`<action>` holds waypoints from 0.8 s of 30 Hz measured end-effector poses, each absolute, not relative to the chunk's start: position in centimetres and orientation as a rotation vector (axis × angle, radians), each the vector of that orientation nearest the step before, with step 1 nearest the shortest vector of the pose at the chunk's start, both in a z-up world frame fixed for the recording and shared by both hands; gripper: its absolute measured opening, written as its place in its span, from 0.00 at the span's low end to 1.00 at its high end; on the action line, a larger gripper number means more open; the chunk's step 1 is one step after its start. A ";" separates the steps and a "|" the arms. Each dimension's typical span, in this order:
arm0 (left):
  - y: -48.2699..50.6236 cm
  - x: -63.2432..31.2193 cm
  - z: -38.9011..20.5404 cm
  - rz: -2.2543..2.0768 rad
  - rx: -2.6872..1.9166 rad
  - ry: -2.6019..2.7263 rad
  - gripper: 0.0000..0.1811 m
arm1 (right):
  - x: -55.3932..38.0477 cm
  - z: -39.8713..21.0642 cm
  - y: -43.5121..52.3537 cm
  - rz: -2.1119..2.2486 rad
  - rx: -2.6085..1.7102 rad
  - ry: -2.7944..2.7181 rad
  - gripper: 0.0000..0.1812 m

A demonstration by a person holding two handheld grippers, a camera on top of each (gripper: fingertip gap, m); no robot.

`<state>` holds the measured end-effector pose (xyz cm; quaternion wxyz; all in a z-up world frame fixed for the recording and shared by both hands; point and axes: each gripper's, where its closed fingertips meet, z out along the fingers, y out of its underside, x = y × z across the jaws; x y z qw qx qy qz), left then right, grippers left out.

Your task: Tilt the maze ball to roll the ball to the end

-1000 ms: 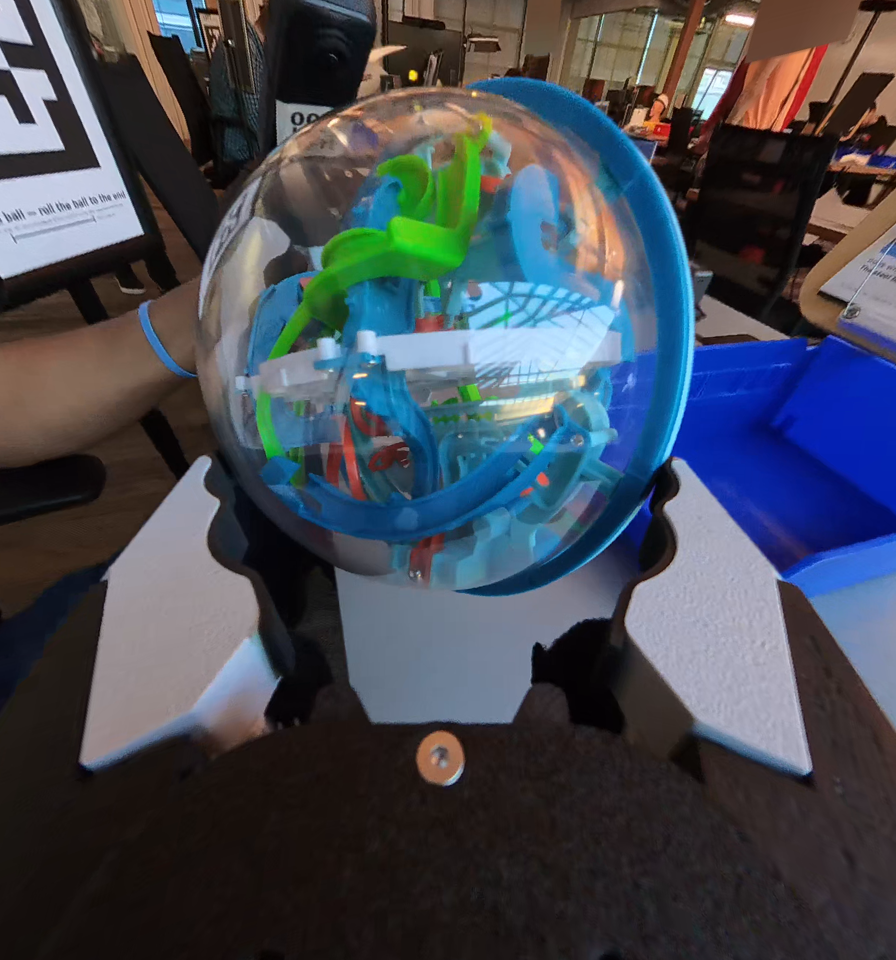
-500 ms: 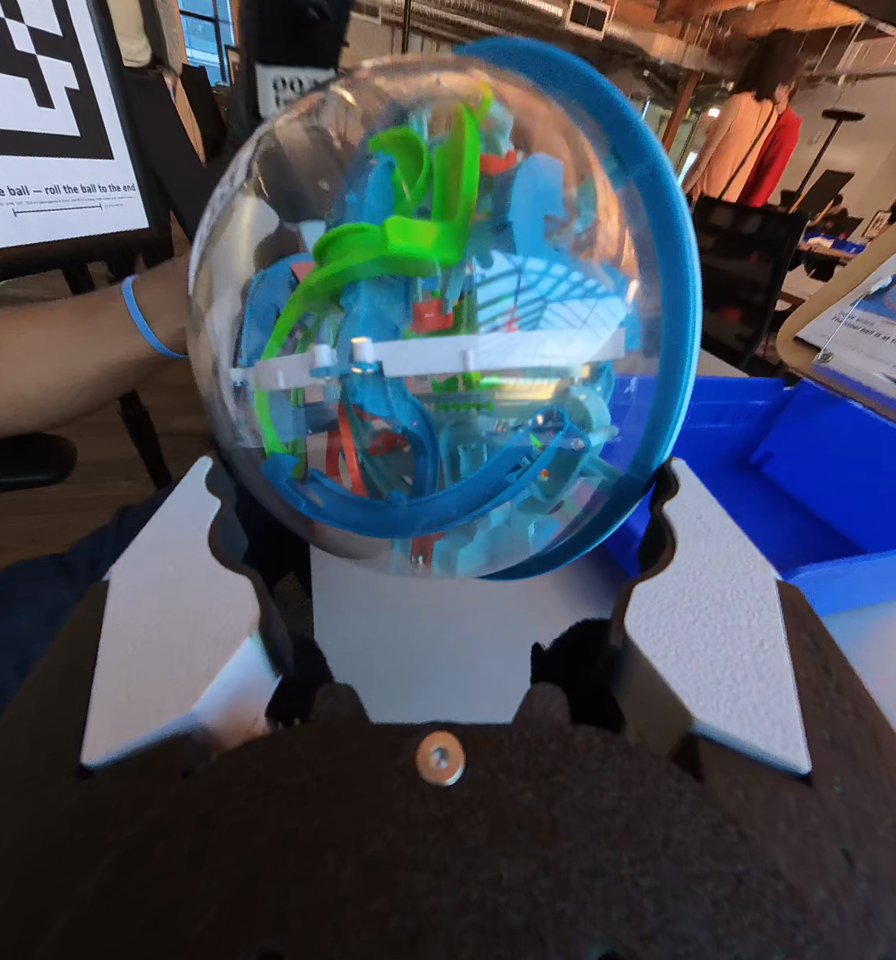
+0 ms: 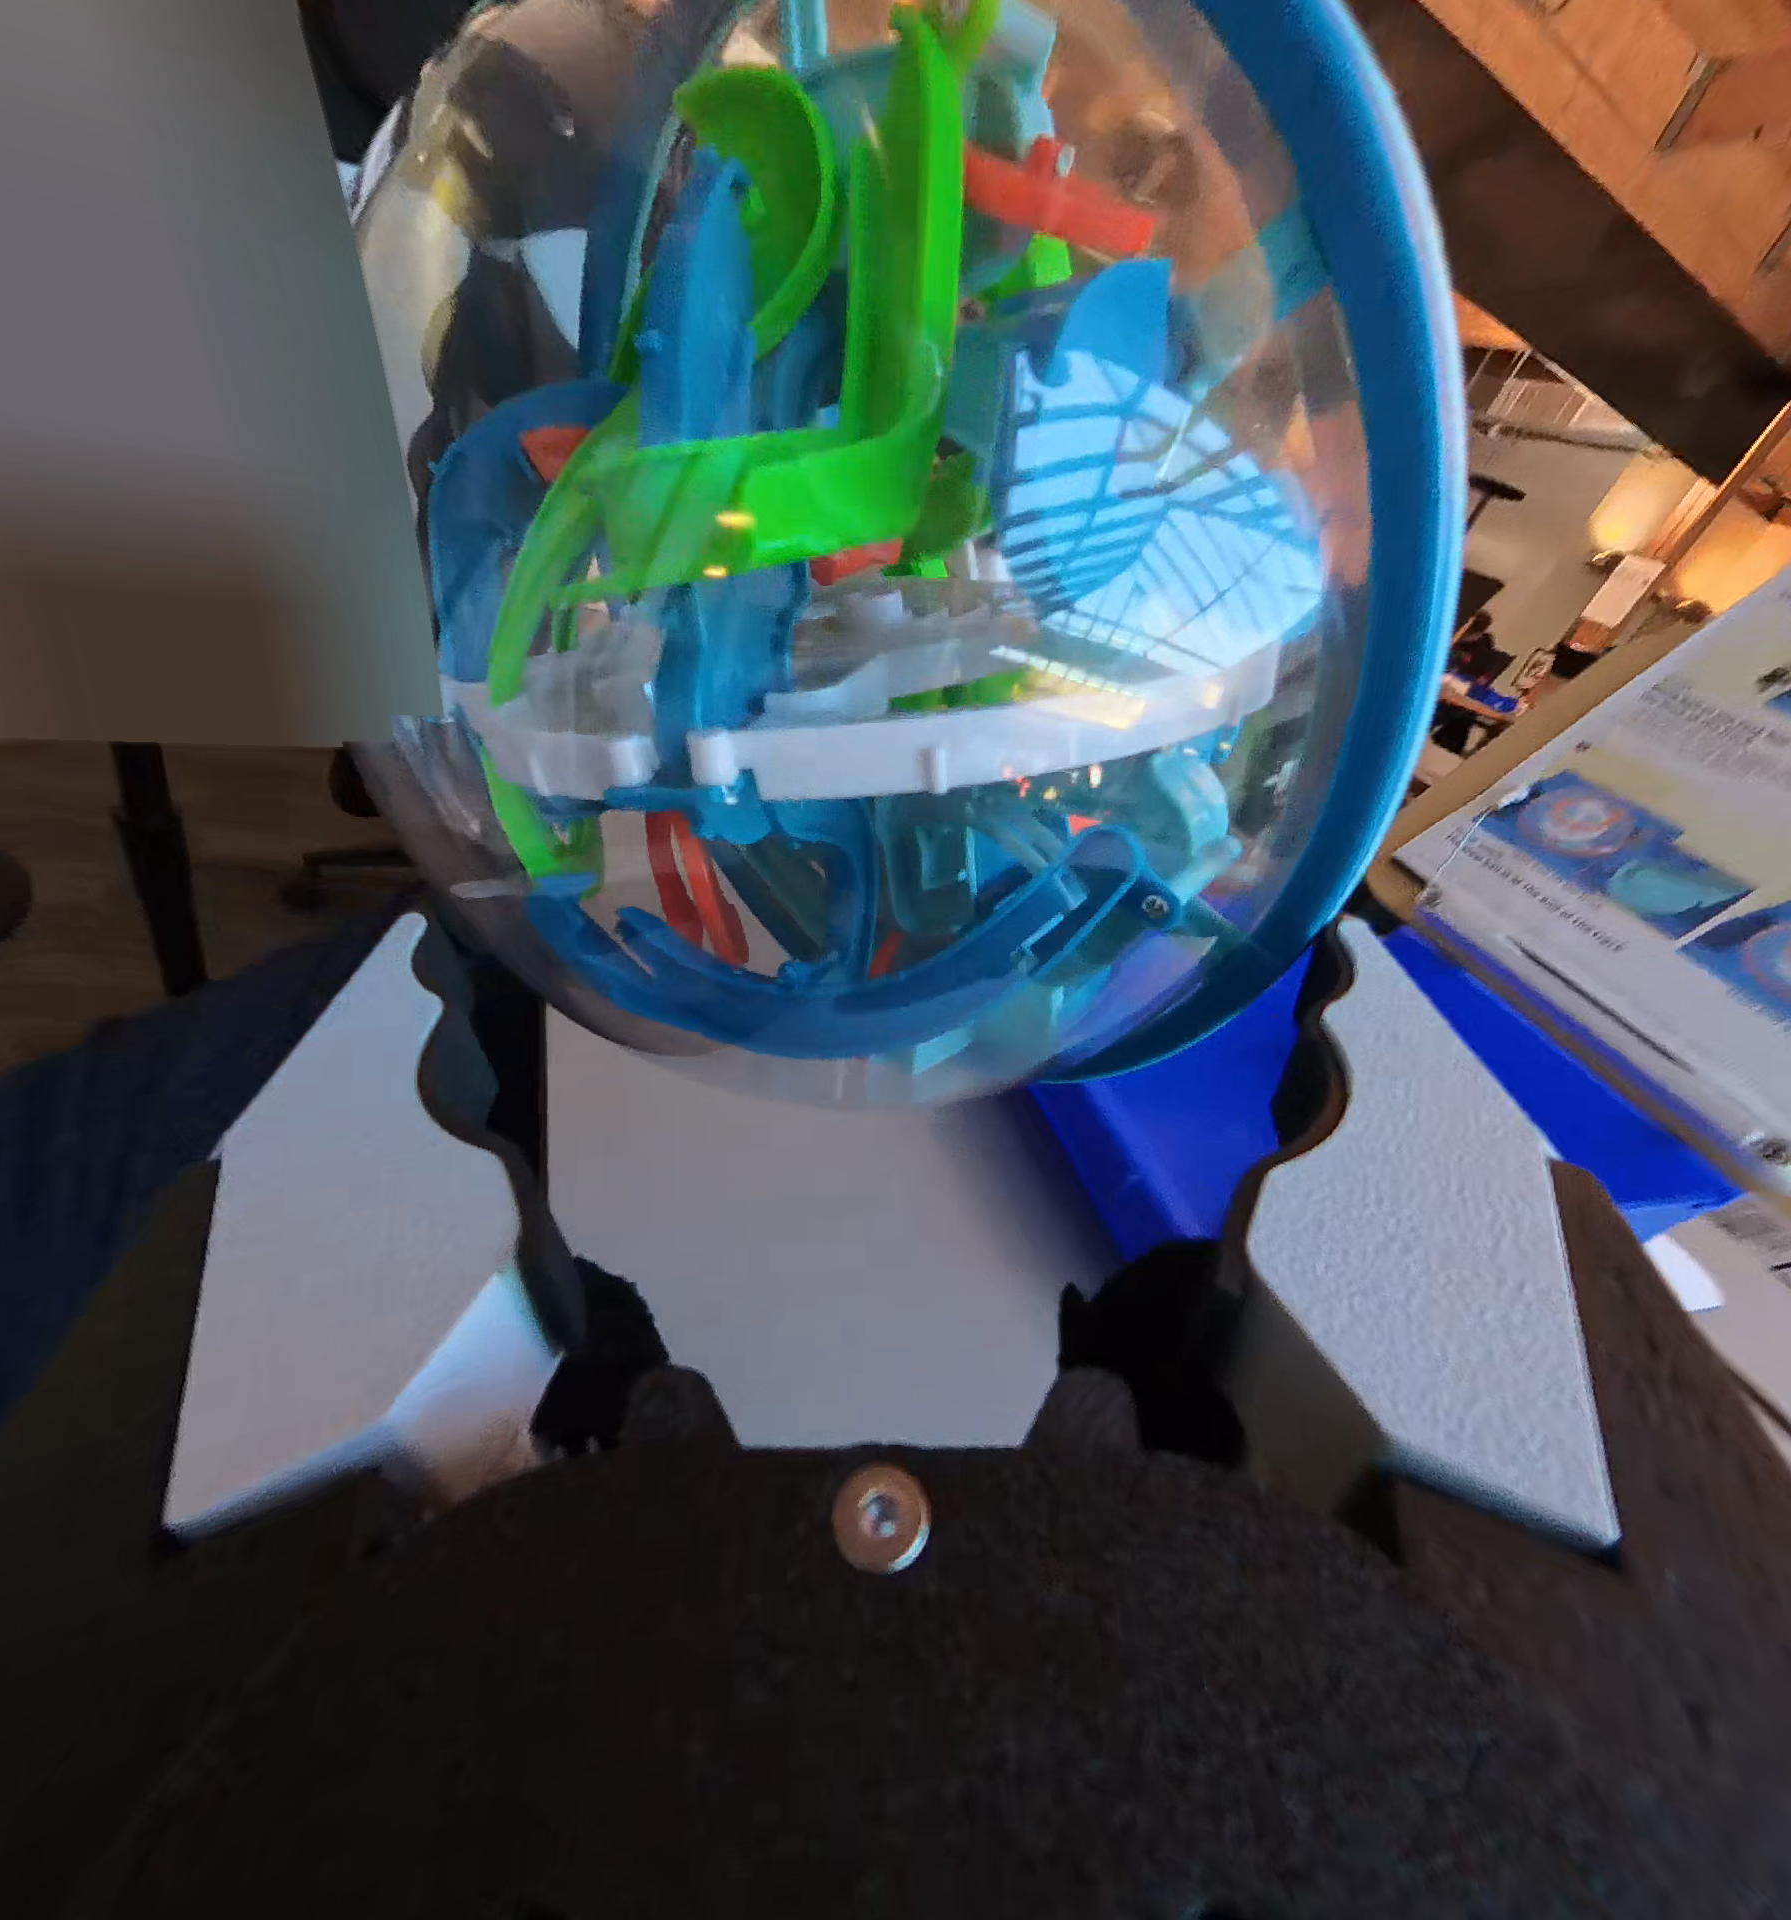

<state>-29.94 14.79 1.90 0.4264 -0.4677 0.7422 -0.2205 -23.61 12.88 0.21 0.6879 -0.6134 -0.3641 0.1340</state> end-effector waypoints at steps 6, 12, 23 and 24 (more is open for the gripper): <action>13.6 -30.4 4.0 -0.444 -1.060 1.844 0.81 | -23.9 2.7 11.5 0.164 -1.287 -0.855 0.84; 13.3 -30.2 4.1 -0.475 -1.111 1.853 0.81 | -23.8 2.8 11.3 0.212 -1.325 -0.843 0.83; 13.8 -29.8 4.3 -0.420 -1.146 1.901 0.81 | -23.3 2.6 11.8 0.244 -1.326 -0.806 0.83; 13.8 -29.8 4.3 -0.404 -1.146 1.902 0.81 | -23.3 2.5 11.8 0.236 -1.333 -0.811 0.83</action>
